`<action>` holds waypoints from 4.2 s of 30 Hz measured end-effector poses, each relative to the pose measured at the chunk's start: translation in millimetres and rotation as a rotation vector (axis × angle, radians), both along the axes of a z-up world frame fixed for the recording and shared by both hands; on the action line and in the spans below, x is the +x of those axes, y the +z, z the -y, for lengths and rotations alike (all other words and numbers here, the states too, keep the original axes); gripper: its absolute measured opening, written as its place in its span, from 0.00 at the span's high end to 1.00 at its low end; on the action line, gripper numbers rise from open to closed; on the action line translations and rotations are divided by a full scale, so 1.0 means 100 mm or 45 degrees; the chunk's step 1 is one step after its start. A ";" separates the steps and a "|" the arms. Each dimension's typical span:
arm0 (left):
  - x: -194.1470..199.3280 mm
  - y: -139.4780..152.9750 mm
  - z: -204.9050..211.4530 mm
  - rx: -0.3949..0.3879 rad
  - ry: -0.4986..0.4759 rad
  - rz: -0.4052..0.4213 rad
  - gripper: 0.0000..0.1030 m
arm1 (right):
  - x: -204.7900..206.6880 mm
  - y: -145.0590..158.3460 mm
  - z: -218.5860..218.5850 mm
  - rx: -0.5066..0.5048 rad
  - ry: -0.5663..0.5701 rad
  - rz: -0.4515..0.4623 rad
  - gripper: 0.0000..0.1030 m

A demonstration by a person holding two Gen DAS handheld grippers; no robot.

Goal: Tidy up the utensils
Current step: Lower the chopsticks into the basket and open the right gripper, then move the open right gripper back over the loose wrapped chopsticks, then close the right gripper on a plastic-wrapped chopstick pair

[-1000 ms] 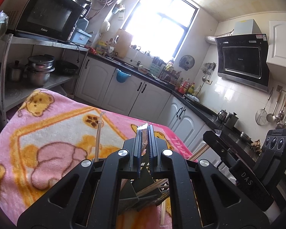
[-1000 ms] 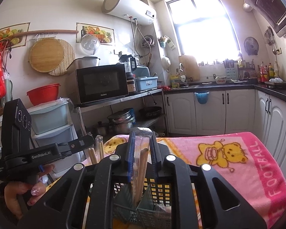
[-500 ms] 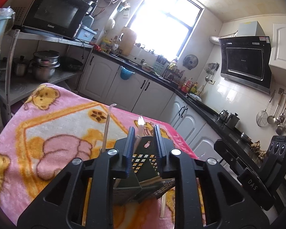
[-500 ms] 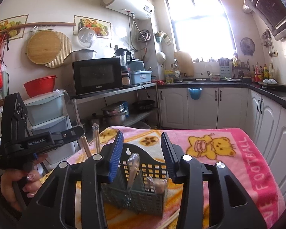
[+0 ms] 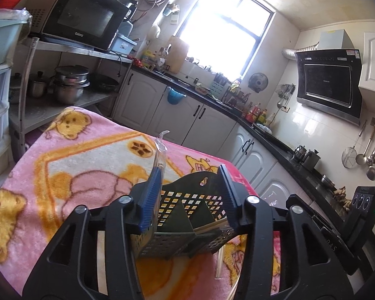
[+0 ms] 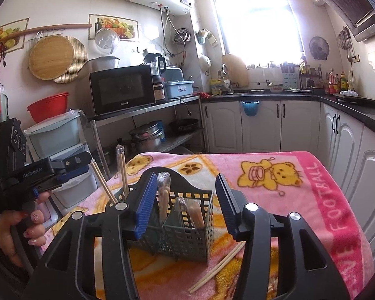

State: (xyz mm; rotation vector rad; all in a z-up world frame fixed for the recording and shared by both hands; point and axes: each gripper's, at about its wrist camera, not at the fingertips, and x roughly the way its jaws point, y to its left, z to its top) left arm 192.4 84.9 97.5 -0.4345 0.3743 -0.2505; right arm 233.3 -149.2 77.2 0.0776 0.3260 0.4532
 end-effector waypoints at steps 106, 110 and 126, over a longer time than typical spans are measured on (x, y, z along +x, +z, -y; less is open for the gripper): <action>0.14 -1.48 -0.01 0.177 0.139 -0.619 0.25 | -0.01 -1.57 -0.51 -0.783 0.132 -0.415 0.92; 0.18 -1.50 -0.03 0.194 0.150 -0.624 0.36 | -0.03 -1.56 -0.49 -0.759 0.130 -0.425 0.94; 0.13 -1.53 -0.14 0.230 0.188 -0.641 0.78 | -0.13 -1.21 -0.24 -0.460 0.163 -0.421 0.98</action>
